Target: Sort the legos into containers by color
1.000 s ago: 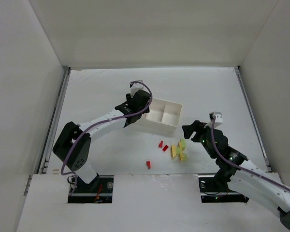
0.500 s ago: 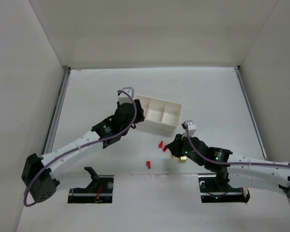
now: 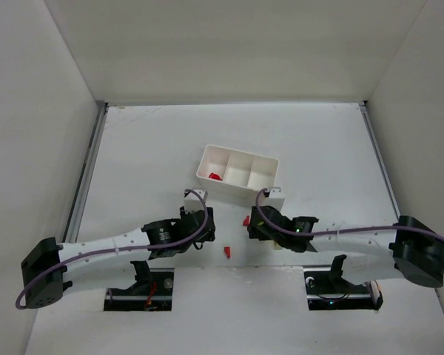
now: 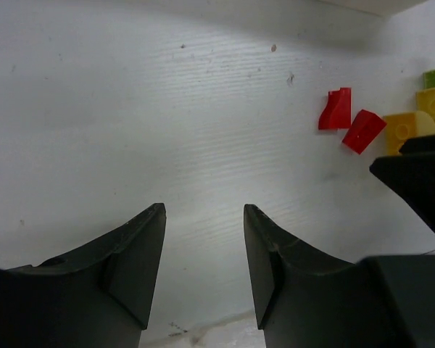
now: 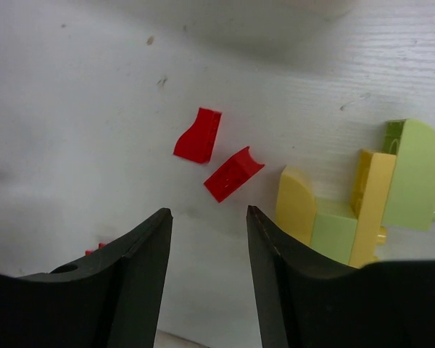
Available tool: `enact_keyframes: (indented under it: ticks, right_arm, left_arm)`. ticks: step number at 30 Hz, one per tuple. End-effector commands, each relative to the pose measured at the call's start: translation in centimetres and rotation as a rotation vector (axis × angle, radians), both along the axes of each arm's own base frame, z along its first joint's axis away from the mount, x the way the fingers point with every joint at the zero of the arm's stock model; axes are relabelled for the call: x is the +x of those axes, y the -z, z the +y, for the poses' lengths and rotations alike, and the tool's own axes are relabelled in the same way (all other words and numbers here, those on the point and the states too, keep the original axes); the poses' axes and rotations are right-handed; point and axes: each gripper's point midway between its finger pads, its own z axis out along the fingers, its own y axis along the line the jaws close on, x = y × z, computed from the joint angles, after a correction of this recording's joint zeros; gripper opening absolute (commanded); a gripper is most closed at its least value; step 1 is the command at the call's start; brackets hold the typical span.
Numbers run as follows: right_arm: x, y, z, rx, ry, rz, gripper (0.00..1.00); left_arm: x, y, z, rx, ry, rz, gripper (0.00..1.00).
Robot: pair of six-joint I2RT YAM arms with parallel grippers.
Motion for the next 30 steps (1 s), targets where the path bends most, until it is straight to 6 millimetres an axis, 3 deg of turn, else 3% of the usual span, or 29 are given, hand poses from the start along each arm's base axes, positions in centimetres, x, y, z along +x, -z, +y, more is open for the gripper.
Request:
enact_keyframes:
  ticks: [1,9,18,23,25,30]
  right_arm:
    - [1.8,-0.9,0.5,0.021,0.076,-0.018,0.51]
    - [3.6,-0.3,-0.1,-0.011,0.123,-0.023,0.5]
    - [3.7,1.5,0.7,-0.044,0.115,0.008,0.43]
    - [3.8,2.0,0.0,-0.057,0.131,0.005,0.24]
    - [4.0,1.4,-0.2,-0.052,0.137,-0.013,0.19]
    - [4.6,-3.0,-0.8,0.019,0.14,-0.11,0.19]
  left_arm:
    - [-1.4,0.0,-1.3,-0.071,0.008,0.039,0.45]
    - [-5.4,1.2,-4.6,-0.064,0.174,0.087,0.51]
    - [-7.0,1.9,-5.6,-0.048,0.203,0.116,0.52]
    - [-7.3,2.2,-6.1,-0.071,0.2,0.131,0.52]
    - [-7.5,2.5,-6.4,-0.073,0.203,0.142,0.52]
    - [-7.5,3.5,-7.1,-0.028,0.202,0.15,0.52]
